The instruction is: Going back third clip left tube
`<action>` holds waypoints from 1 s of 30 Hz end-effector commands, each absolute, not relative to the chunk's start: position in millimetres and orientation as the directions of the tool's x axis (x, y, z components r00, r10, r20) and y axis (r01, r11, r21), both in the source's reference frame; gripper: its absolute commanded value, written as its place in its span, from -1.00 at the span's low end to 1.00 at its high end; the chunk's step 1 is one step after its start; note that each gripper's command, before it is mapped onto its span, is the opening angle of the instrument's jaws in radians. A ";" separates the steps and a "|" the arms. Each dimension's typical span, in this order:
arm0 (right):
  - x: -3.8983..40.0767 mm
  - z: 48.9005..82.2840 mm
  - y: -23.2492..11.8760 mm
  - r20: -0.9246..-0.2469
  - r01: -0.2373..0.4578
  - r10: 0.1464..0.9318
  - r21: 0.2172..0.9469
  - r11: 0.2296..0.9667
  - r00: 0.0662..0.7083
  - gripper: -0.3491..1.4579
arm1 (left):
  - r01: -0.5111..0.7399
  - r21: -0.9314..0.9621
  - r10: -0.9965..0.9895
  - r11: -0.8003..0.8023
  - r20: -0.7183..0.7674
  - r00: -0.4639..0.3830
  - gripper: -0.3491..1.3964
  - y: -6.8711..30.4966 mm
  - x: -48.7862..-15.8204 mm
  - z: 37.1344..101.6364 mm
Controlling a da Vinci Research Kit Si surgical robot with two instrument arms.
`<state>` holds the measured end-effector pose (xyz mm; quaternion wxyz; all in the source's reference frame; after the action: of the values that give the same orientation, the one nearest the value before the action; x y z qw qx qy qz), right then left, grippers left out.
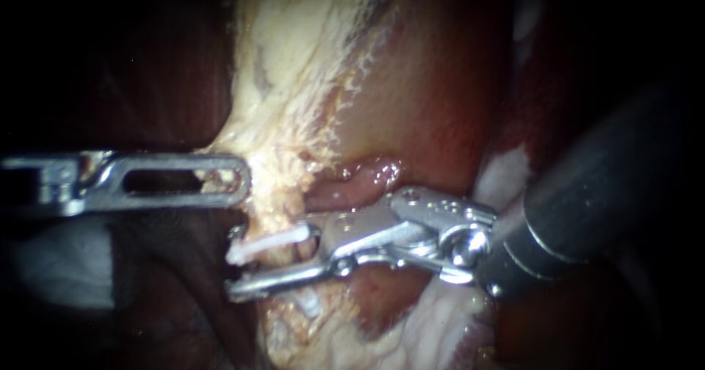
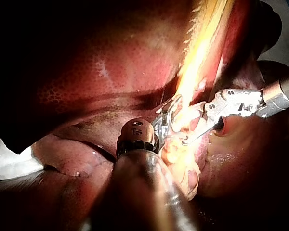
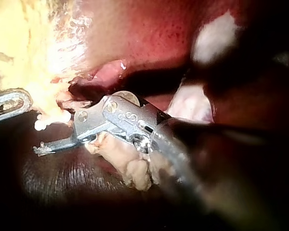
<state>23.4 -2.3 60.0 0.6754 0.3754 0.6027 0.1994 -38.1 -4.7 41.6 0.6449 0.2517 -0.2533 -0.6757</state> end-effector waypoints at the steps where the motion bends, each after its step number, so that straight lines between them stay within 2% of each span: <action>1: 23.6 60.1 -2.4 -0.678 0.186 0.712 0.735 0.652 0.181 0.02 | 0.745 0.666 -0.999 -0.040 -0.013 -0.042 -1.00 -4.8 -38.2 41.5; 6: 23.9 60.5 -1.9 -0.730 0.199 0.669 0.683 0.703 0.138 0.05 | 0.745 0.666 -0.999 -0.041 -0.013 -0.043 -1.00 -4.9 -38.3 41.2; 11: 23.6 60.7 -1.5 -0.775 0.213 0.620 0.630 0.746 0.122 0.05 | 0.745 0.665 -0.999 -0.041 -0.013 -0.044 -1.00 -5.0 -38.3 41.1; 15: 22.5 60.9 -1.7 -0.779 0.219 0.615 0.625 0.749 0.122 0.05 | 0.745 0.666 -0.999 -0.041 -0.013 -0.044 -1.00 -5.0 -38.2 41.0; 21: 18.5 60.4 -2.0 -0.787 0.237 0.605 0.615 0.752 0.121 0.02 | 0.745 0.666 -0.999 -0.041 -0.014 -0.042 -1.00 -4.9 -38.1 40.9; 30: 12.5 59.9 -1.5 -0.821 0.203 0.557 0.572 0.795 0.129 0.05 | 0.744 0.667 -0.999 -0.041 -0.015 -0.041 -1.00 -4.8 -37.9 40.9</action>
<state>11.7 -1.4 59.7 0.6939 0.2890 0.6468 0.1289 -37.9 -4.8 40.9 0.6449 0.2518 -0.2527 -0.6759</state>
